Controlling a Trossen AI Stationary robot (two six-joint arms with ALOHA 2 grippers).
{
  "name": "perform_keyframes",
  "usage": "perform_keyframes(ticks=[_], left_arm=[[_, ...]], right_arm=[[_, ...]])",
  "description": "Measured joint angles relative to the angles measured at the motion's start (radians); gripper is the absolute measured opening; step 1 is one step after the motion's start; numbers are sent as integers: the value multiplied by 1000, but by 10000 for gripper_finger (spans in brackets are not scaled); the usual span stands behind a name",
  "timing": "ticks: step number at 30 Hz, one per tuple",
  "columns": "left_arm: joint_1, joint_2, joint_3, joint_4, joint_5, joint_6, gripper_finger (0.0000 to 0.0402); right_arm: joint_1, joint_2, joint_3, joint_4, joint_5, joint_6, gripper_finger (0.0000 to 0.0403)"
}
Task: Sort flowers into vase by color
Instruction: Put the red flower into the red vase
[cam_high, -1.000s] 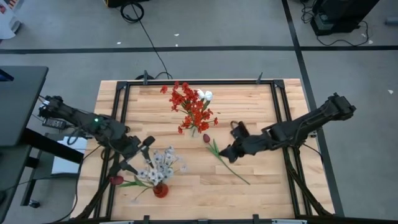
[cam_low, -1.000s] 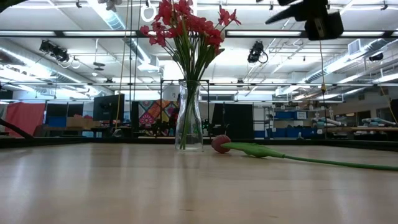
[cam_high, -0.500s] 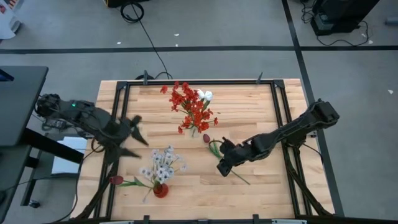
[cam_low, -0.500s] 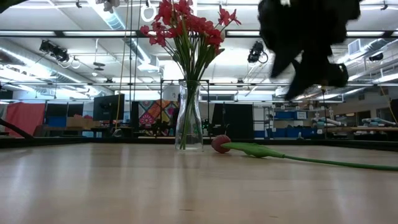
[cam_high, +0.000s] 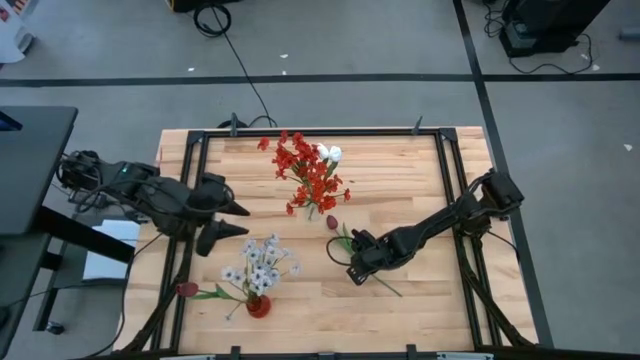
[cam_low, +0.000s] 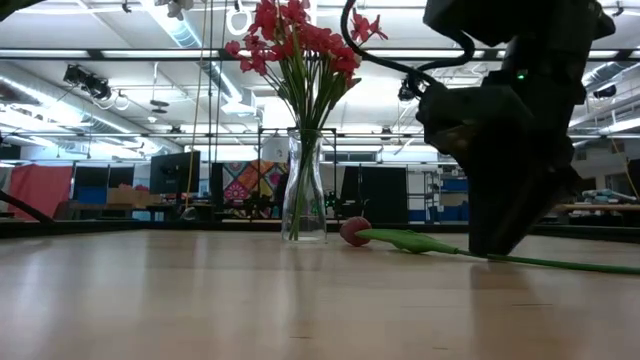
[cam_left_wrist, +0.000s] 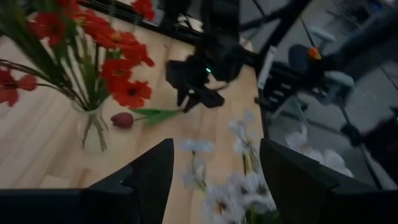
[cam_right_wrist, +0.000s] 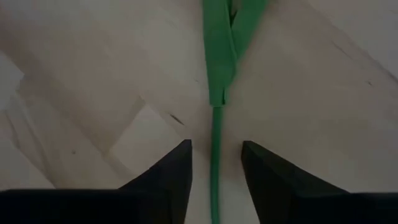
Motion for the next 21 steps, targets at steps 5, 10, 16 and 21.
perform_keyframes(ticks=[5, 10, 16, 21], left_arm=[[0, 6, 0, 28, -53, -53, 243], [0, 5, 0, 27, -59, -65, 243], [-3, 5, 38, -7, -28, -77, 243], [-3, 5, 66, -10, -26, -85, 243]], right_arm=[[1, 15, 0, -15, 22, 0, 90], [1, 10, -2, -22, 53, 23, 11], [8, -29, -6, -3, 104, 134, 5], [76, -138, -6, -2, 264, 207, 3]])
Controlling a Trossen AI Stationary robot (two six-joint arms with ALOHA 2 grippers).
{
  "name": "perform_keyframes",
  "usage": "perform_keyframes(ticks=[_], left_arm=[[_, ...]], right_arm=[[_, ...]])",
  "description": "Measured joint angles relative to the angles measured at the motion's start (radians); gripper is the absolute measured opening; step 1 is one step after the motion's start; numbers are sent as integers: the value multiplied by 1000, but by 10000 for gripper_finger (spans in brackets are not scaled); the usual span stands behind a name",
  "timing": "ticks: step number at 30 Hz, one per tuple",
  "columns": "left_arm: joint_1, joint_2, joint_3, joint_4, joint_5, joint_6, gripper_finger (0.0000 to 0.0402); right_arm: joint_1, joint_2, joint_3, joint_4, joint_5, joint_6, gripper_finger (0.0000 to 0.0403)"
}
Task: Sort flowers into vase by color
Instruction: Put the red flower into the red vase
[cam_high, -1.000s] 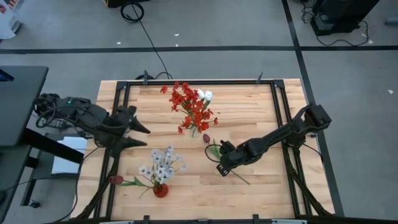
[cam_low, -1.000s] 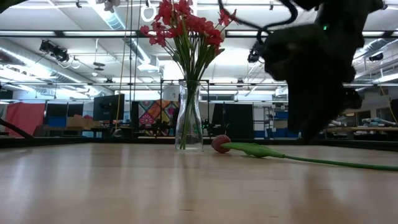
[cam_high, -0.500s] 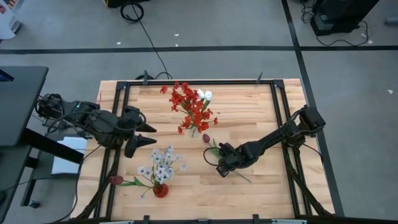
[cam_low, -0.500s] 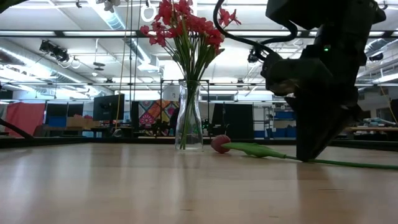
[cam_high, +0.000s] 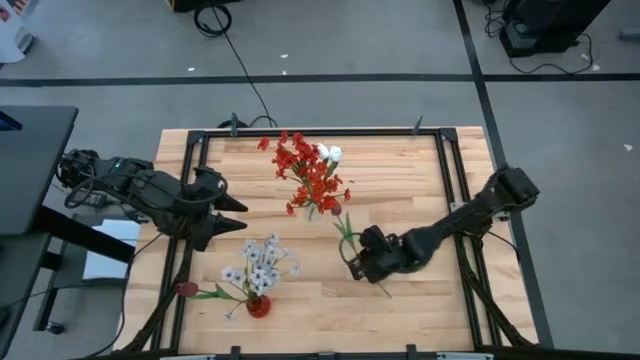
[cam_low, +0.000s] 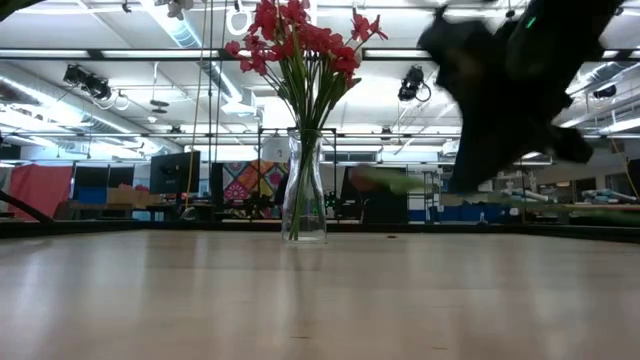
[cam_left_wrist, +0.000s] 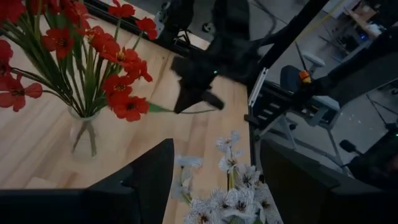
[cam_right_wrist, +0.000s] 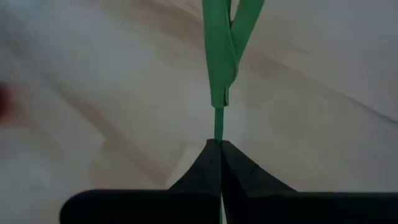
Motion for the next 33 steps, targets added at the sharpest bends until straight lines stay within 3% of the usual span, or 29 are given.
perform_keyframes(ticks=[4, 9, 19, 28, 33], left_arm=[[-1, 22, 1, 51, 0, -10, 243], [-18, 88, 1, 208, 6, 1, 243], [-23, 223, 1, 525, 6, 159, 242], [-44, 341, 1, 857, 9, 471, 243], [-28, 387, 0, 921, -58, 508, 243]], right_arm=[[76, -98, 0, -1, 133, -20, 2], [172, -202, 0, 30, 220, -121, 2], [344, -351, 2, 269, 384, -529, 0], [241, -347, 2, 717, 426, -1142, 0], [140, -331, 2, 938, 403, -1320, 1]])
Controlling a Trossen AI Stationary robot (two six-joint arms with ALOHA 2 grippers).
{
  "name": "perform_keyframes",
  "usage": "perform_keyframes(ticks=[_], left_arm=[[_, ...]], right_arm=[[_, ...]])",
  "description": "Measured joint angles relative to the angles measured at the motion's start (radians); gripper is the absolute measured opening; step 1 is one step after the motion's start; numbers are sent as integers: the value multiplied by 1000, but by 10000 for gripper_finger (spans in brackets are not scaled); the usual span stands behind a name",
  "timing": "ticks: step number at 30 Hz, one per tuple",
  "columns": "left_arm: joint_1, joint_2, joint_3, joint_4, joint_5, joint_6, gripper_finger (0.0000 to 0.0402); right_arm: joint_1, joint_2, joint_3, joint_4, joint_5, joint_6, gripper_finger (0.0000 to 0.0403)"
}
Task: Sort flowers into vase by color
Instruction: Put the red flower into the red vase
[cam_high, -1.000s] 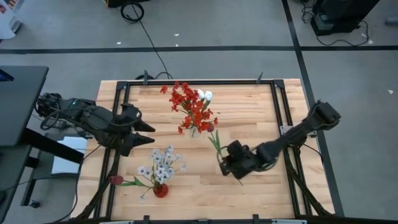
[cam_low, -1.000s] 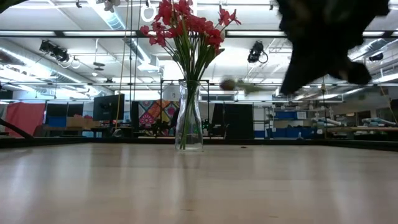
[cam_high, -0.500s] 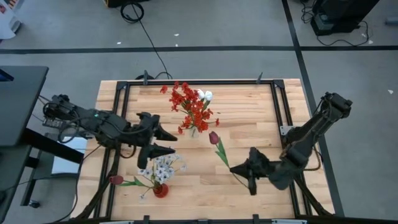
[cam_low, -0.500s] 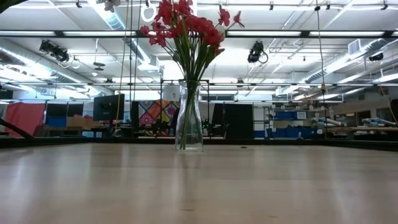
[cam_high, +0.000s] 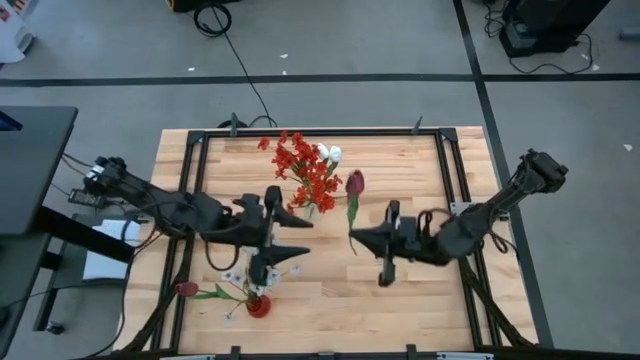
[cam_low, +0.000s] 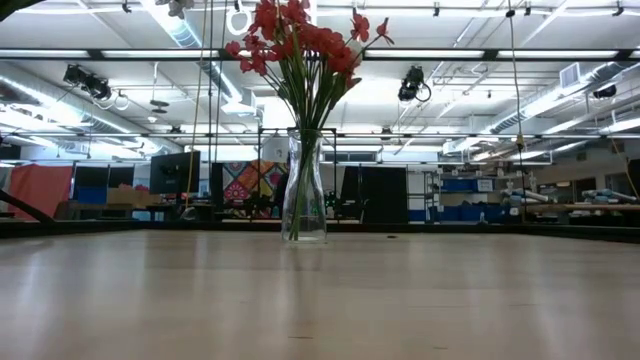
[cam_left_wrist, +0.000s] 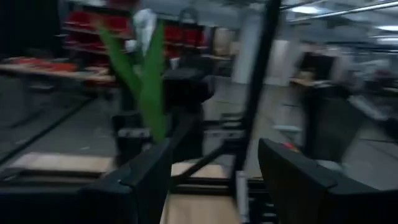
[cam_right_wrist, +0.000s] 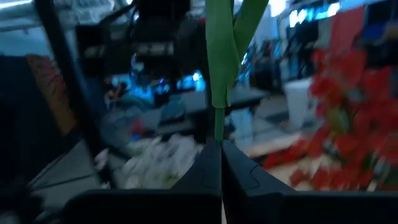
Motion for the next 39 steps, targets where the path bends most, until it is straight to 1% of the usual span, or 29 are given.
perform_keyframes(ticks=[3, 7, 9, 11, 17, 20, 25, 30, 35, 39], left_arm=[[21, 23, 0, -3, -68, -5, 243], [58, 58, 0, 61, -76, -18, 243], [78, 72, 0, 61, -75, -35, 243], [92, 85, 0, 59, -75, -59, 243], [120, 95, 0, 70, -68, -96, 238], [146, 100, 0, 71, -40, -119, 214], [171, 102, 0, 93, 35, -121, 171], [171, 101, 0, 96, 48, -115, 148], [191, 101, 0, 88, 47, -108, 146], [222, 101, 0, 72, 46, -123, 165]], right_arm=[[-60, -1, 0, 40, -79, -38, 1], [-116, 0, 0, 27, -173, -46, 1], [-141, 0, 0, 24, -218, -38, 1], [-152, 0, 0, 23, -242, -39, 1], [-171, 0, 0, -6, -264, -39, 1], [-175, 0, 0, -24, -265, -38, 2], [-185, 0, 0, -29, -264, -35, 2], [-207, 0, 0, -30, -265, -35, 2], [-231, 0, 0, -32, -286, -34, 2], [-235, 0, 0, -31, -283, -27, 6]])
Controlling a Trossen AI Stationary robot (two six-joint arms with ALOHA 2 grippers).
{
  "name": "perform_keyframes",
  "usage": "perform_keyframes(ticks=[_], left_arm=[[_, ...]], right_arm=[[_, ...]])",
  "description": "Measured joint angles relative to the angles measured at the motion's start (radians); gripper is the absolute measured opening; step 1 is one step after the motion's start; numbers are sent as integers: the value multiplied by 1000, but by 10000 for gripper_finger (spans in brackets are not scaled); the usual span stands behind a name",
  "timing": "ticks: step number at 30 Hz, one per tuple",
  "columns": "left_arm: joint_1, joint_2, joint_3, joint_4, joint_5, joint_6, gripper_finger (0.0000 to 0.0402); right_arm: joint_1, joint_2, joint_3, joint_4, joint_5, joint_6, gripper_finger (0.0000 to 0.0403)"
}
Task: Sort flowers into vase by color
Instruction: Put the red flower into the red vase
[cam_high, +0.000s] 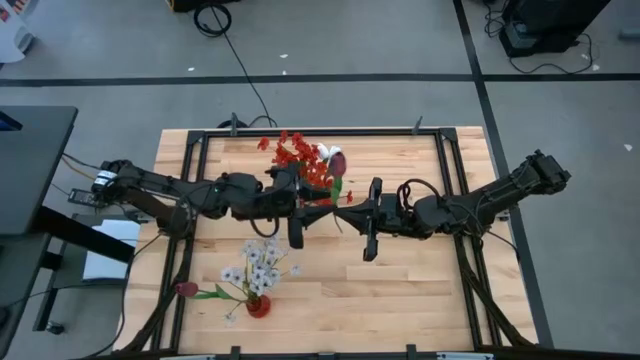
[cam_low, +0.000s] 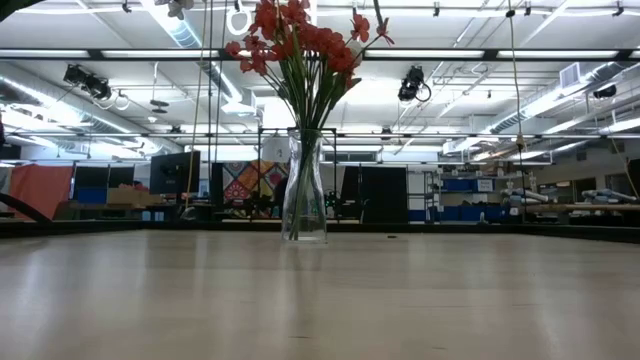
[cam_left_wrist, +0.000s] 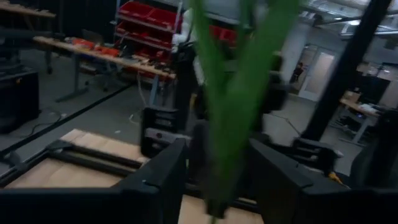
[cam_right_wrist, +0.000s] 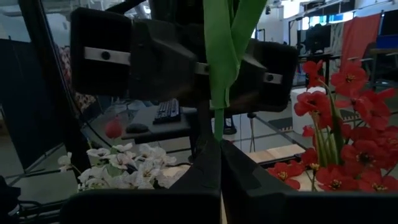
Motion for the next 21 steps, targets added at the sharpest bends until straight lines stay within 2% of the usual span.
perform_keyframes(ticks=[5, 8, 11, 16, 21], left_arm=[[23, 0, 0, -32, 26, -18, 195], [36, 0, 0, -31, 67, -19, 187], [47, 0, 0, -30, 70, -14, 142], [52, 0, 0, -28, 140, 76, 25], [29, -30, -1, -56, 292, 166, 15]], right_arm=[[-1, 0, 0, -1, 3, 0, 7], [-7, 0, 0, -1, 3, 0, 7], [-17, 0, 0, -3, 4, 1, 8], [-35, 0, 0, -41, -10, 53, 16], [-43, -1, 1, -64, 27, 133, 58]])
